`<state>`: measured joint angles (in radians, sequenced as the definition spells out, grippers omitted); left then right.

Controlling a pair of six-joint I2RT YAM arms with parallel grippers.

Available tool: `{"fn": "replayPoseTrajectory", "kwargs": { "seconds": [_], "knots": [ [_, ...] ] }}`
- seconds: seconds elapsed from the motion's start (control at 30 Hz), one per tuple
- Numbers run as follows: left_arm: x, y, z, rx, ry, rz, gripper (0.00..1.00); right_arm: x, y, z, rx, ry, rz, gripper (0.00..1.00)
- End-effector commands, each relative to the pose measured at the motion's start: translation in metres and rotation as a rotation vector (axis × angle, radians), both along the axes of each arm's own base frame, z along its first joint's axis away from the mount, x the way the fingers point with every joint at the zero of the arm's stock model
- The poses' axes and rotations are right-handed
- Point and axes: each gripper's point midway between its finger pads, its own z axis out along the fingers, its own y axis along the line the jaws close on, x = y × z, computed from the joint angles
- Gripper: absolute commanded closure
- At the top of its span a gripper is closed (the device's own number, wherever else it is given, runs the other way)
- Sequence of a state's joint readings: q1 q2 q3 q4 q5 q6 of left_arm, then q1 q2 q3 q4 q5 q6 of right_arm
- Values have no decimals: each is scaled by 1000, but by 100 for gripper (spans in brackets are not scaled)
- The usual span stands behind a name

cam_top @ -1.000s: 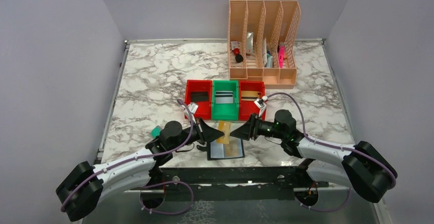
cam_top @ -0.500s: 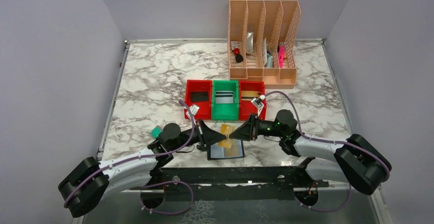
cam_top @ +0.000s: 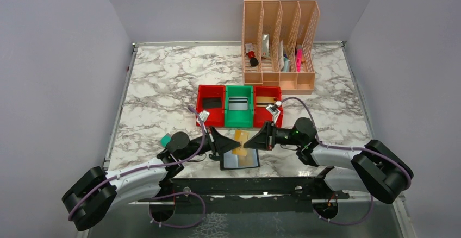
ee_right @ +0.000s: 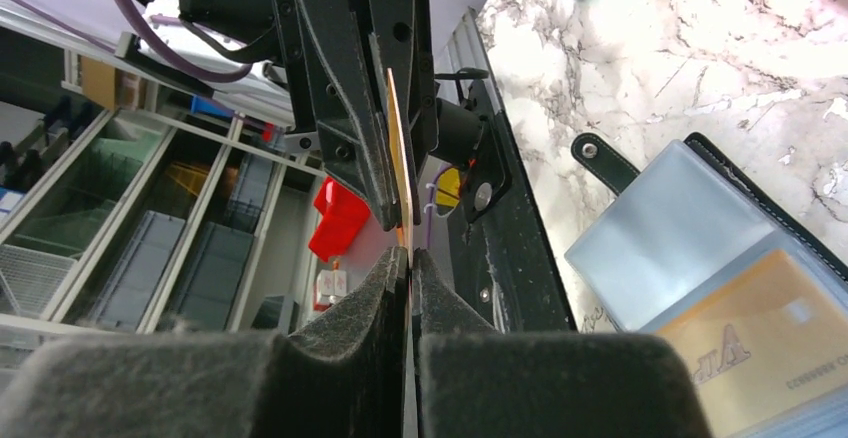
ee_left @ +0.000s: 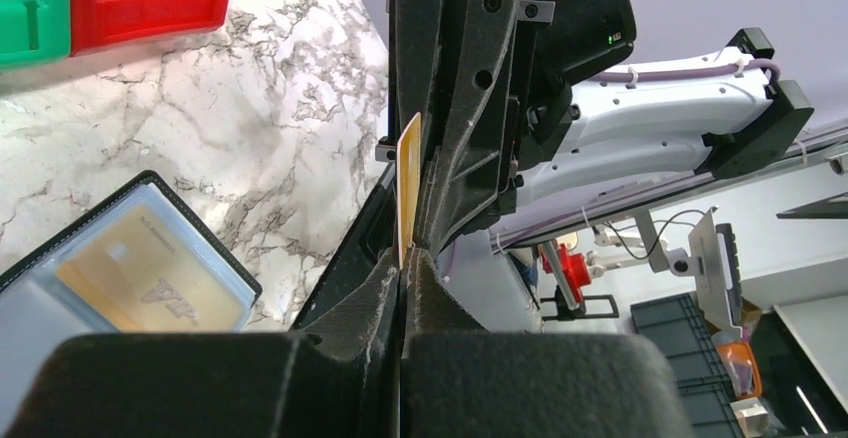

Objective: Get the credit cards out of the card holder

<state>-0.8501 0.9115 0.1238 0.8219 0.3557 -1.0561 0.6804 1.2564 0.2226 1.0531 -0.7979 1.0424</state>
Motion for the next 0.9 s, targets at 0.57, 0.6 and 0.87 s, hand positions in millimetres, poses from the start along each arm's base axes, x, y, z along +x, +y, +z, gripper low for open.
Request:
{"fn": "replayPoseTrajectory", "kwargs": {
  "seconds": [0.57, 0.6, 0.87],
  "knots": [
    [14, 17, -32, 188, 26, 117, 2, 49, -34, -12, -276, -159, -364, 99],
    [17, 20, -35, 209, 32, 137, 1, 58, -41, -12, -310, -185, -418, 99],
    [23, 35, -53, 352, 52, 197, 1, 131, -129, -19, -719, -298, -936, 99]
  ]
}}
